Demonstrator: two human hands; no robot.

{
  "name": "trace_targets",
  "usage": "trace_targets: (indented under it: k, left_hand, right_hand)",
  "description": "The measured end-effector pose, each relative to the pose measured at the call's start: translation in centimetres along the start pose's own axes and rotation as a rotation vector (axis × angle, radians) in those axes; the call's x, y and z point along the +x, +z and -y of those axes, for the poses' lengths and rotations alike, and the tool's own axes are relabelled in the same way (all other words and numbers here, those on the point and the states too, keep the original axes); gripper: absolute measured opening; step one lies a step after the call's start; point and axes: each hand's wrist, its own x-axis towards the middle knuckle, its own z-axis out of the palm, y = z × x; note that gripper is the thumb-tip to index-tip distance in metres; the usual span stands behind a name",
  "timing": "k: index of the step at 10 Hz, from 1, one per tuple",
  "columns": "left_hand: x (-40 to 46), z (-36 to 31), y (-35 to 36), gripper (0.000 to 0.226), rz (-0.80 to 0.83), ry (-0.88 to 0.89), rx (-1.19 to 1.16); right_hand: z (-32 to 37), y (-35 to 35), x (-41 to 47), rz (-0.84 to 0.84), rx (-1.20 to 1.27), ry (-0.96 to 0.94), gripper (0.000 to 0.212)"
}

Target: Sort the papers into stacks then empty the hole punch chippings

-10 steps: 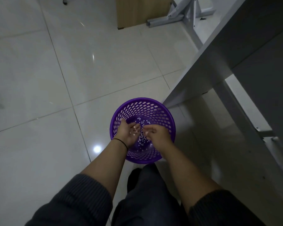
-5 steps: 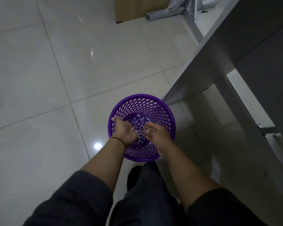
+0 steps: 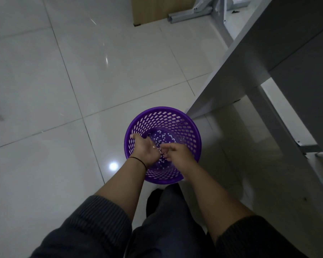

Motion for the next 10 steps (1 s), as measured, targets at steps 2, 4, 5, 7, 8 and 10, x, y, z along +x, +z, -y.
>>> trace_targets:
  k: [2, 4, 5, 7, 8, 10]
  left_hand:
    - [-1.6, -0.5, -0.2, 0.084, 0.262, -0.08, -0.205]
    - [-0.9, 0.2, -0.4, 0.086, 0.253, -0.049, -0.238]
    - [-0.6, 0.3, -0.5, 0.086, 0.247, -0.04, -0.228]
    - [-0.7, 0.3, -0.8, 0.075, 0.23, -0.007, -0.163]
    - [-0.8, 0.4, -1.1, 0.072, 0.219, 0.003, -0.139]
    - [-1.8, 0.4, -1.5, 0.067, 0.249, 0.011, -0.057]
  right_hand:
    - [0.2, 0.1, -0.1, 0.098, -0.03, -0.053, 0.031]
    - [0.0, 0.2, 0.4, 0.05, -0.022, -0.067, 0.041]
    - [-0.2, -0.1, 0.4, 0.002, 0.052, -0.034, 0.038]
    - [-0.6, -0.7, 0.7, -0.051, 0.155, 0.01, 0.039]
    - [-0.7, -0.9, 0.6, -0.047, 0.202, 0.035, 0.036]
    - [-0.6, -1.1, -0.1, -0.046, 0.258, 0.051, 0.037]
